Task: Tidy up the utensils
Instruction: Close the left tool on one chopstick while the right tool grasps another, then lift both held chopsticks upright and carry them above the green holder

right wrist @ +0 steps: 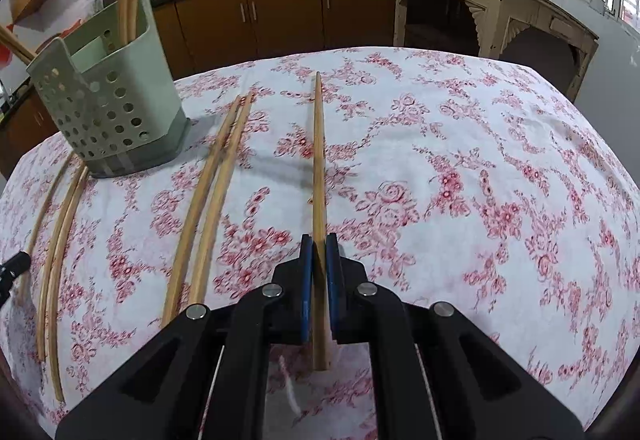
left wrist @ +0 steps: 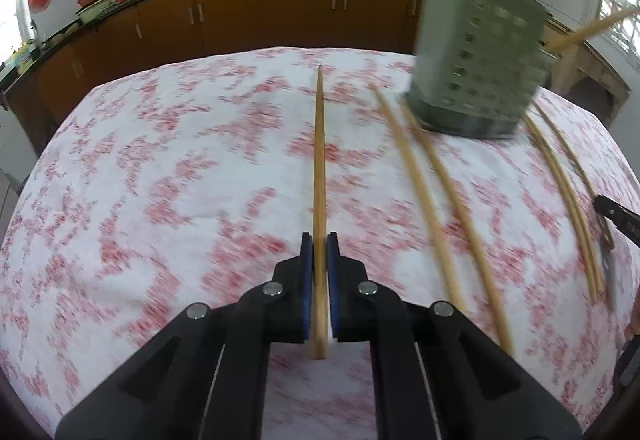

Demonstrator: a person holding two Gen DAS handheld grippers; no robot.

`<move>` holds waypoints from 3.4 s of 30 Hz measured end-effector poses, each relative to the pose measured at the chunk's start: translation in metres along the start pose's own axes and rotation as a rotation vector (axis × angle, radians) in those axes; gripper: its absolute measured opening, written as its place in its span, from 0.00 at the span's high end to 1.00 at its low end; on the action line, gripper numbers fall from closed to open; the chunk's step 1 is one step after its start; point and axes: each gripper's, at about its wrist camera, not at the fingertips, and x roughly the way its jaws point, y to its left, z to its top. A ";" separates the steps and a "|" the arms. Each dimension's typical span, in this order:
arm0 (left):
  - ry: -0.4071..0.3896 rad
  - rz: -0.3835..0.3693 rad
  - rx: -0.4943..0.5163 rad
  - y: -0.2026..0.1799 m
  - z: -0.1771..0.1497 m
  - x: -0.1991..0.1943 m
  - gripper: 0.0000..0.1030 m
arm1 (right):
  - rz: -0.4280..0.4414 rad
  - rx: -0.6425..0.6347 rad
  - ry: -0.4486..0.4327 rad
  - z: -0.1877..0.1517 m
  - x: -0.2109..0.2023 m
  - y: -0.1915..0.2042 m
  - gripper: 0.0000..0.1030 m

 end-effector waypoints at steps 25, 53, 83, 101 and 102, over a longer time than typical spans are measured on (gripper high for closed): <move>-0.003 -0.057 0.023 0.002 0.002 0.003 0.73 | 0.006 0.012 -0.005 0.003 0.005 -0.007 0.92; -0.002 -0.011 0.034 0.000 -0.005 -0.002 0.85 | 0.024 0.027 -0.005 -0.001 0.002 -0.009 0.92; -0.283 -0.086 0.031 0.014 0.038 -0.129 0.92 | 0.080 0.088 -0.312 0.030 -0.109 -0.039 0.93; -0.408 -0.124 0.007 0.009 0.068 -0.169 0.92 | 0.141 0.048 -0.451 0.057 -0.155 -0.021 0.93; -0.411 -0.124 0.007 0.009 0.068 -0.170 0.93 | 0.142 0.046 -0.455 0.057 -0.156 -0.020 0.93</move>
